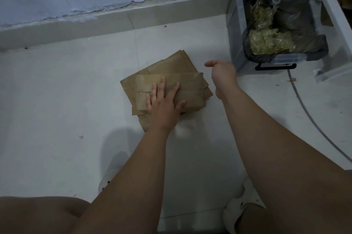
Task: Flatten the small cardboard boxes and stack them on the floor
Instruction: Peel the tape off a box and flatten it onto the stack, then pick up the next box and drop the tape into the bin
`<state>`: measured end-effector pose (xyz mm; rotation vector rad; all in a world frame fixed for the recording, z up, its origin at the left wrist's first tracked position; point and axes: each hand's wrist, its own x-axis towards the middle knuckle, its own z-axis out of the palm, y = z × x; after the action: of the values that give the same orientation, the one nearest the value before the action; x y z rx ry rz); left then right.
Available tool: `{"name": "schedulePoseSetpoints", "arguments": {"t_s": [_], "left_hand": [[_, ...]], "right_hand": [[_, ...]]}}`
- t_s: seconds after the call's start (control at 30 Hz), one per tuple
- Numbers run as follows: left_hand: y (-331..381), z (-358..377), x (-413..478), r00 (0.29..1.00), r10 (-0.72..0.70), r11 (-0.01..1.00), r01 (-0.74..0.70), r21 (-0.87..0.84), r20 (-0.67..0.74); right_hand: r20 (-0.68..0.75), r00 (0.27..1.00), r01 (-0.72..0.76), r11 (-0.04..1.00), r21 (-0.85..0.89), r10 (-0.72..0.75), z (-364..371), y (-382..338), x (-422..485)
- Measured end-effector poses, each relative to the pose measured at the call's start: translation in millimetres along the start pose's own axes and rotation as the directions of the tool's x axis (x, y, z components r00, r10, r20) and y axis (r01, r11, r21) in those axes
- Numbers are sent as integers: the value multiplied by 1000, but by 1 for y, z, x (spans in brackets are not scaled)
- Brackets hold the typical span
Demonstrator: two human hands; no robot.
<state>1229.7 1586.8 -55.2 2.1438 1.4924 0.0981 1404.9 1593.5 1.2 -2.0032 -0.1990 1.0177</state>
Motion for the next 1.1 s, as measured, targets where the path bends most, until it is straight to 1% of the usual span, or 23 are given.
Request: {"name": "schedulePoseSetpoints", "arguments": {"t_s": [0.07,0.13,0.27,0.33,0.43,0.5,0.6,0.63,0.7,0.77,0.87,0.93,1.0,1.03,1.1], "left_hand": [[1,1,1,1000,-3,1000,3,3,-8],[1,2,2,1000,-5,1000,5,10,-11],[0,3,3,1000,-8,1000,8,6,-17],[-1,5,3,1000,-6,1000,6,8,-20],[-4,6,3,1000,-3,1000,3,23,-26],[-3,6,4,1000,-4,1000,5,24,-26],[-2,5,4,1000,-11,1000,12,25,-27],[-2,5,3,1000,-12,1000,12,23,-28],[-1,4,3,999,-13,1000,14,20,-29],[0,3,4,999,-19,999,19,28,-29],[1,4,4,999,-25,999,26,34,-38],[1,5,5,999,-26,999,27,32,-46],[2,5,6,999,-28,999,29,33,-44],[2,5,7,999,-29,999,31,36,-40],[3,3,7,999,-32,999,33,41,-30]], "right_hand": [[36,999,18,1000,11,-18,-3,2,2],[50,998,27,998,60,-30,-4,6,5],[-79,997,31,987,157,-19,-6,11,17],[-75,997,19,984,177,-5,-8,10,23],[-80,997,38,964,264,-17,-10,7,30],[-136,990,67,947,314,-25,-15,4,38],[-273,959,136,965,225,-72,-32,-9,54],[-317,946,145,965,220,-70,-38,-14,60],[-395,918,152,934,324,-12,-53,-24,74],[-412,910,161,884,438,38,-69,-33,81],[-440,891,209,759,617,112,-90,-39,95],[-415,904,215,728,651,104,-99,-38,95],[-430,897,226,728,648,104,-102,-37,97],[-439,892,227,733,641,109,-100,-35,99],[-479,874,235,793,563,81,-100,-31,105]]}}
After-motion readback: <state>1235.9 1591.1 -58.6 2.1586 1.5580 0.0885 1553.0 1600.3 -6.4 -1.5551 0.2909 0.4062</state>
